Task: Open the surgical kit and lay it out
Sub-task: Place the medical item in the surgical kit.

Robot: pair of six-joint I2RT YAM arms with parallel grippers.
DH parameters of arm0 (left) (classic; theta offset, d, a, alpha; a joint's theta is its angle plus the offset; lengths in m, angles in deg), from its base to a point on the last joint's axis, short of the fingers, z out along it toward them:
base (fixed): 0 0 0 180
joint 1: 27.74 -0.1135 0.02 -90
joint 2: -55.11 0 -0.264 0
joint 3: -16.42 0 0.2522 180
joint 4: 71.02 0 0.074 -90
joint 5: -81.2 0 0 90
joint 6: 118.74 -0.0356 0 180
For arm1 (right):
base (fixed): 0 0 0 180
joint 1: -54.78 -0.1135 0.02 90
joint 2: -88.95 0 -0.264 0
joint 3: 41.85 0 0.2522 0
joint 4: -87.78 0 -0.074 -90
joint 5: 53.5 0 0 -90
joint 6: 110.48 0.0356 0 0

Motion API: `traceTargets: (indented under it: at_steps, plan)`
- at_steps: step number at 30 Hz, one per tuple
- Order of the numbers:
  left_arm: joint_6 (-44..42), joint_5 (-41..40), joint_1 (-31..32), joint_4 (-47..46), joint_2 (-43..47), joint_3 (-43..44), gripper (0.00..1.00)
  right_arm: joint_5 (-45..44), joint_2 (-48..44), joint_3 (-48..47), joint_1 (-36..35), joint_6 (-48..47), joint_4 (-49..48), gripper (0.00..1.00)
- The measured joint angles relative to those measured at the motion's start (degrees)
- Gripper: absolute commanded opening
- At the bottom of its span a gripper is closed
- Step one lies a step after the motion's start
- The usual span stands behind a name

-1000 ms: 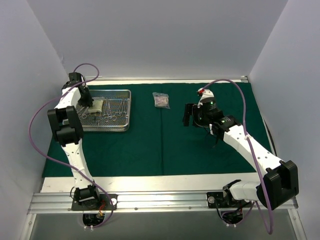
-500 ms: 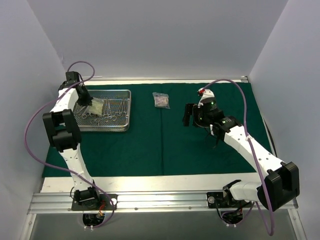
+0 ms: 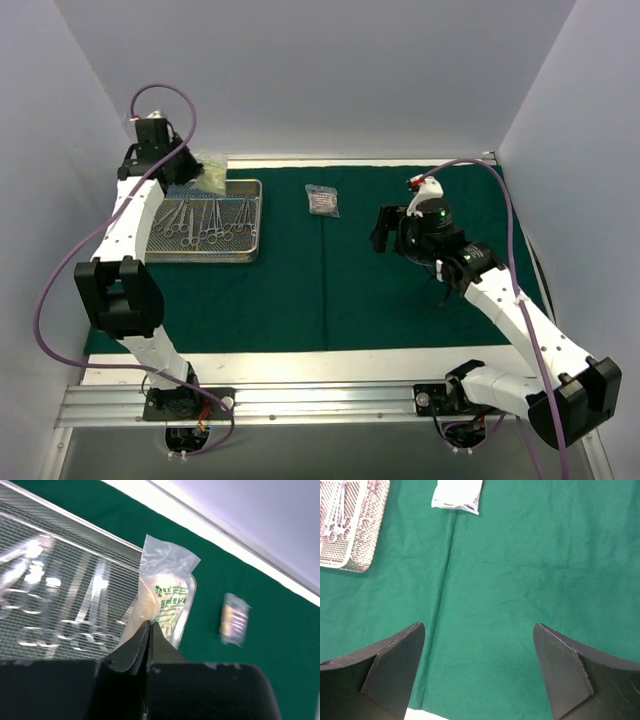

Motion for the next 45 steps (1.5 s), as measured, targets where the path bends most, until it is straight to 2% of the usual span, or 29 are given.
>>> traceTargets:
  at_steps: [11,19,27,34,45]
  plan:
    - [14.05,1.2,20.96,-10.43,-0.66,-2.16,0.02,-0.68,-5.6,0.02,0.0,0.57,2.6,0.85]
    - [22.01,0.42,31.43,-22.82,-12.59,1.44,0.02,-0.87,-6.97,0.04,-0.02,1.75,3.58,0.85]
    - [27.71,-2.01,35.41,-32.02,-25.07,6.99,0.02,-0.9,-7.02,0.11,-0.37,1.86,4.61,0.85]
    - [29.4,-5.9,37.2,-35.45,-32.83,14.78,0.02,-1.05,-7.02,0.15,-0.37,1.77,5.86,0.85]
    - [32.98,-9.92,37.64,-37.22,-41.64,20.2,0.02,-1.07,-7.02,0.26,-0.37,1.75,7.02,0.85]
